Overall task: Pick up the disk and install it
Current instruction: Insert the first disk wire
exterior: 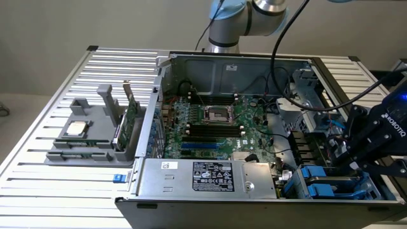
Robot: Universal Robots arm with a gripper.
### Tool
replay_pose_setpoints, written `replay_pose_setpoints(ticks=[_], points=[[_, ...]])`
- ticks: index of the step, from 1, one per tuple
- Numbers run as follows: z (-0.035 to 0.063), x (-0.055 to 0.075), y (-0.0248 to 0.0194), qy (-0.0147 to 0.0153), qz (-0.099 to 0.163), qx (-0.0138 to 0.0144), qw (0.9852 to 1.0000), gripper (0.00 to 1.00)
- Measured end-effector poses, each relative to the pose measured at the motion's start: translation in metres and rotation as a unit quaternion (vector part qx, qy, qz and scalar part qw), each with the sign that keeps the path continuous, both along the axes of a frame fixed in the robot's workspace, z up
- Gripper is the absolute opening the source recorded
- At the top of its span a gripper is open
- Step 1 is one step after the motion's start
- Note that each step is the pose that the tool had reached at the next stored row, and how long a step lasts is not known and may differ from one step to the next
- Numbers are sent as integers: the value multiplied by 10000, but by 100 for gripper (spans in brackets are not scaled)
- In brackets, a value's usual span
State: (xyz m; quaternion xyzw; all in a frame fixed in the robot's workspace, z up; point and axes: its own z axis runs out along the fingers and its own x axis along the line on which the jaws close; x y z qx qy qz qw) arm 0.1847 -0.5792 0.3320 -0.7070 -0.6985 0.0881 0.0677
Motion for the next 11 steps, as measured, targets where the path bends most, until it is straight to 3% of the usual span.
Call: replay_pose_setpoints(ticks=[2, 3, 8, 11], points=[[-1, 0, 5, -3, -6, -68, 10000, 17], [-2, 0, 10, -5, -7, -85, 10000, 17], [-5, 0, 82, -5, -7, -99, 10000, 17], [-11, 1, 93, -5, -8, -116, 9999, 17]])
